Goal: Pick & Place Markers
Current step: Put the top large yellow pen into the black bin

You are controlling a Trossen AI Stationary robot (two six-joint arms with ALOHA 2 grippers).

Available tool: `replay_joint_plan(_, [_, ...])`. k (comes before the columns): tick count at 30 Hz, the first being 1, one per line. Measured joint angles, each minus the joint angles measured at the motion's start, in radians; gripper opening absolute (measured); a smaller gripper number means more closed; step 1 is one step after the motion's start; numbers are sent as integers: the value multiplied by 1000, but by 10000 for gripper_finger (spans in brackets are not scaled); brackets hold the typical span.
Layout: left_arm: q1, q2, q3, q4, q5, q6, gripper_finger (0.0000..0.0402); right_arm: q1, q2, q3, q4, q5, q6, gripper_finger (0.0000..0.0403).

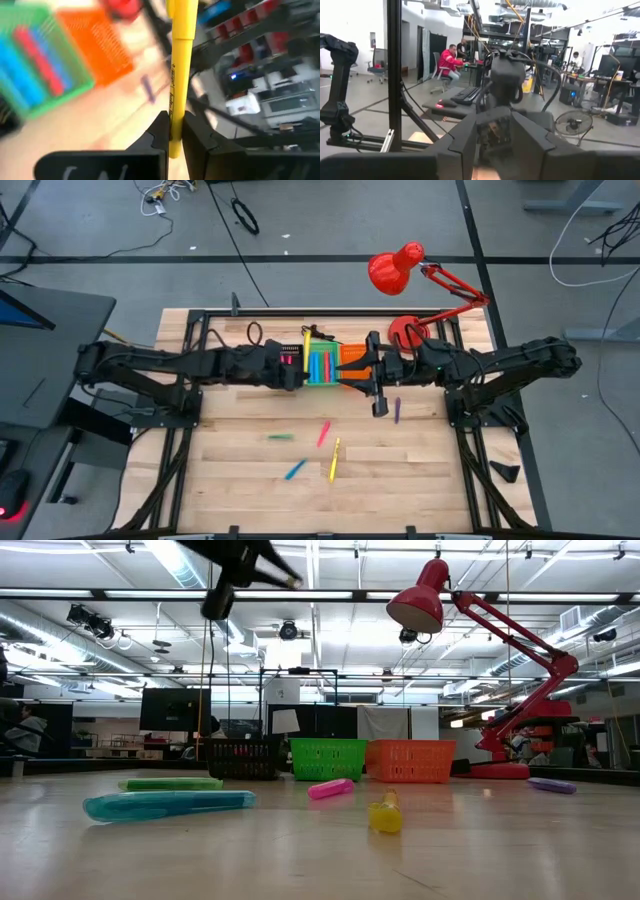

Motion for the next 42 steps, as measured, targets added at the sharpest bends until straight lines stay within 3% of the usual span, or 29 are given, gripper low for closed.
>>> replay_joint_plan(4, [26, -15, 15, -237, 63, -114, 31, 0, 0, 0, 0, 0, -43, 121])
replay_joint_plan(10, [86, -5, 125, -627, 104, -167, 31, 0, 0, 0, 1, 0, -66, 121])
replay_joint_plan(15, [160, 19, 186, -780, 147, -172, 31, 0, -1, 0, 3, 0, -94, 121])
replay_joint_plan(27, [352, 231, 189, -788, 415, -125, 31, 0, -1, 0, 23, 0, -142, 121])
replay_joint_plan(42, [461, 474, 232, -653, 600, -111, 31, 0, -1, 0, 19, 0, -139, 121])
